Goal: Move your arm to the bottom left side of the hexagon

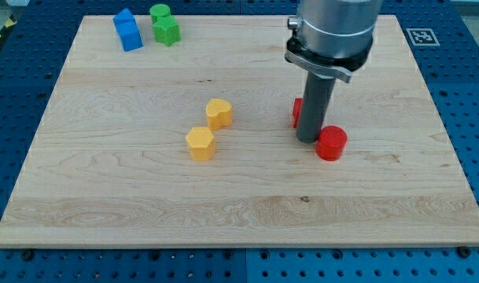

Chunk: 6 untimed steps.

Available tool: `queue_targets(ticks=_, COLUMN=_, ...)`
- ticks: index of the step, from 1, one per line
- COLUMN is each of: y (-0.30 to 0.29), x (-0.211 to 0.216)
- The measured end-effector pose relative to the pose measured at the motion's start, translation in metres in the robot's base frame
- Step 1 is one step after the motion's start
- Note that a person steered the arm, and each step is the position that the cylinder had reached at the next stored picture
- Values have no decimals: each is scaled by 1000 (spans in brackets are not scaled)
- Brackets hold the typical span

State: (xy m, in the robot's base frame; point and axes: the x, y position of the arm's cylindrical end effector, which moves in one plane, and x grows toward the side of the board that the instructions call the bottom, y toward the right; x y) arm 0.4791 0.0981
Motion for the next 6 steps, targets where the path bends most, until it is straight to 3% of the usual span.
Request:
queue_targets(ticks=2, y=7, x=7)
queue_targets(ticks=4, y=-67, x=65)
queue_targets(ticks=5, y=-131, x=100)
queue_targets(ticks=6, y=-203, x=89)
